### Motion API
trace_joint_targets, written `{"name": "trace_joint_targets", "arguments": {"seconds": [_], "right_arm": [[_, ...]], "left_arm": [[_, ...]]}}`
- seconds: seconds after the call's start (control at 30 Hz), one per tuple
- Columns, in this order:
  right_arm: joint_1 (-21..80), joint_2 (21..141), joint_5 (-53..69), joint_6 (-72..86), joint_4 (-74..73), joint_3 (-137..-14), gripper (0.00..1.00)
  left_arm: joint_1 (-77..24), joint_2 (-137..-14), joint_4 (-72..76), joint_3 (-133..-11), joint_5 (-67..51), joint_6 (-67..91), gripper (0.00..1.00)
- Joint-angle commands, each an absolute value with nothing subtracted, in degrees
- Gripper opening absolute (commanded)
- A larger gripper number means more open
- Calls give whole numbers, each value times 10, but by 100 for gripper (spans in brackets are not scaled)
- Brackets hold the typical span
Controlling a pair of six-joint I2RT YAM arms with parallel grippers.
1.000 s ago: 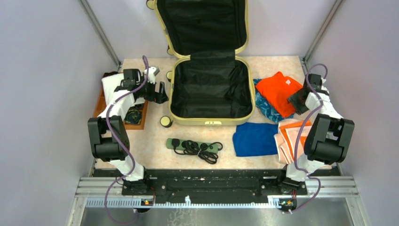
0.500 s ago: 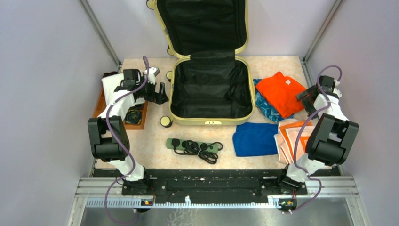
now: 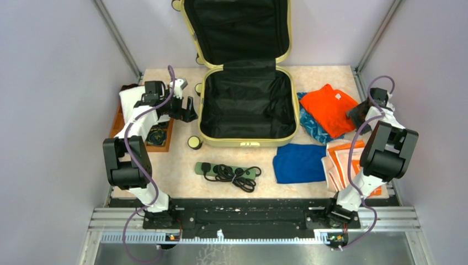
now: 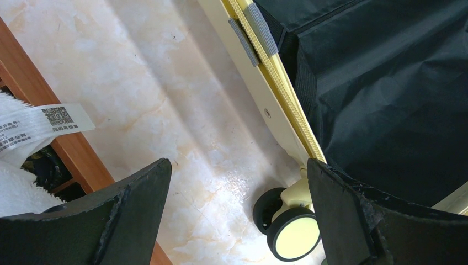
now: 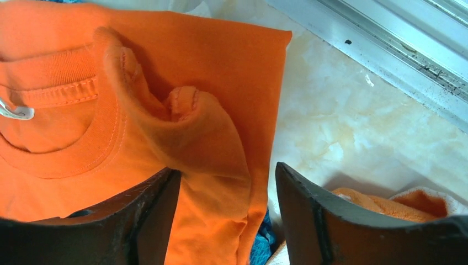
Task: Pack the luggage
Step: Pick up the clothes at the center of the board.
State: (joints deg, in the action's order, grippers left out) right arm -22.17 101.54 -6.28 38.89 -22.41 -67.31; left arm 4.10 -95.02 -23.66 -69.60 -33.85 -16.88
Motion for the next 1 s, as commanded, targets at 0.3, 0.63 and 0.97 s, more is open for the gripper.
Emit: {"name": "trace_joint_targets", "arguments": {"seconds": [0.3,0.63,0.97], "right_arm": [[-221,996,-64,369,-181,-693,33],[-220,1011,-85,376,-197,-685,61],[-221,1043,-85,356,-155,-688,50]], "left_arm": [[41,-943,-235,-695,-338,-179,98],[41,-942,-241,-696,-337,-182,98],[41,-943,-246,-696,-325,-191,98]]}}
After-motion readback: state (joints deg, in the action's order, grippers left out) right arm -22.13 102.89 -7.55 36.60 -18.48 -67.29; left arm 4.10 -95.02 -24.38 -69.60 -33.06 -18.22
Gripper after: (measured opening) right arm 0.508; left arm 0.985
